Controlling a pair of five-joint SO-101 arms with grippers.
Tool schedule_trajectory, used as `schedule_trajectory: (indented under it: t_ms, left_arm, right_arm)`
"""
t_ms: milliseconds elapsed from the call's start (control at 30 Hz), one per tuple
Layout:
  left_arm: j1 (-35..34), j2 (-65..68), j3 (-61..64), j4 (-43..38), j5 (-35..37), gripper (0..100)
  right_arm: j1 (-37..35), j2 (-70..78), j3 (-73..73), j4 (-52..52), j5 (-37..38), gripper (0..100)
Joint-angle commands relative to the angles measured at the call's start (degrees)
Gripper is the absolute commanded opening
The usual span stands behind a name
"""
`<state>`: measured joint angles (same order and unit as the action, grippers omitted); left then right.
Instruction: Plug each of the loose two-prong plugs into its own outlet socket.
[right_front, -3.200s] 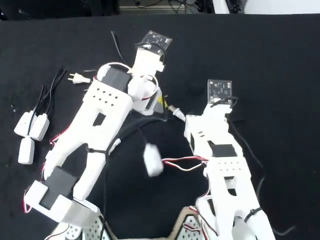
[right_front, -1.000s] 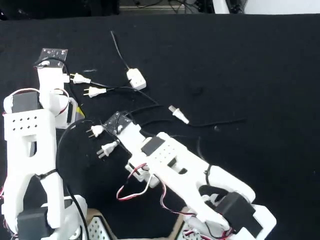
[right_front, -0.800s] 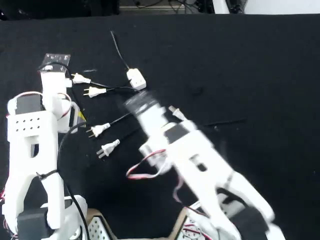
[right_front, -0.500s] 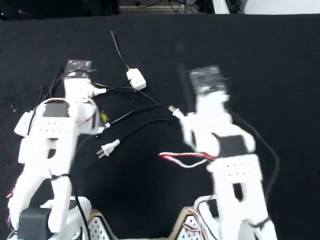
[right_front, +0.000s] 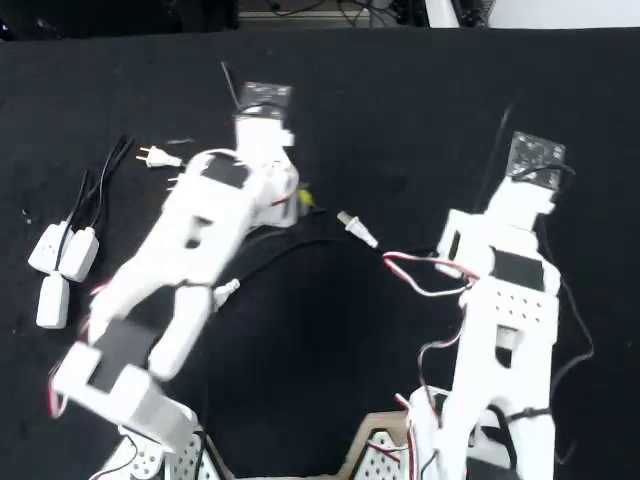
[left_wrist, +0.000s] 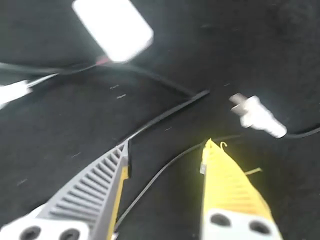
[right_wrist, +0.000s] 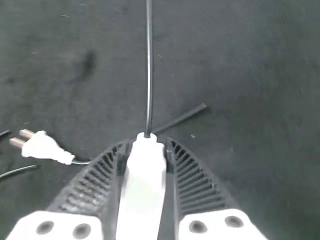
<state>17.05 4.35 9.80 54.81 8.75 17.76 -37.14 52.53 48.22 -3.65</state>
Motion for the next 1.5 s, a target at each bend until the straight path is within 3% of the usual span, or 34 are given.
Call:
schedule_trajectory:
  t_ms: [0,200,500,633,733,833,1033,1467]
  left_arm:
    - [4.9,7.6,-13.1,1.8,3.6,24]
    - [9.0,18.5,-26.0,5.0,7.6,28]
    - [9.2,35.4,-35.9,5.7,7.5,28]
    - [7.3,37.2,-39.4,14.1,6.3,22]
    - [5.6,37.0,-40.8,20.6,0.4,13]
    - [2.2,36.9,-40.9,24.8,-1.1,3]
    - [-8.5,36.9,-41.2,29.8,-2.5,3]
    - [-27.0,36.8,-59.4,46.2,-17.8,3]
  right_arm:
    - [3.2,2.4,-4.8,-3.0,-1.4,1.1]
    - [4.2,6.4,-5.0,-5.9,-1.4,1.1]
    - [4.1,6.6,-5.1,-5.6,-1.5,1.1]
    - [4.1,6.6,-5.1,-5.5,-1.5,1.1]
    - [4.1,6.6,-5.1,-5.6,-1.5,1.1]
    - [4.1,6.6,-5.1,-5.6,-1.5,1.1]
    - [4.1,6.6,-5.1,-5.5,-1.5,1.1]
    - [4.0,6.6,-5.1,-5.5,-1.5,1.1]
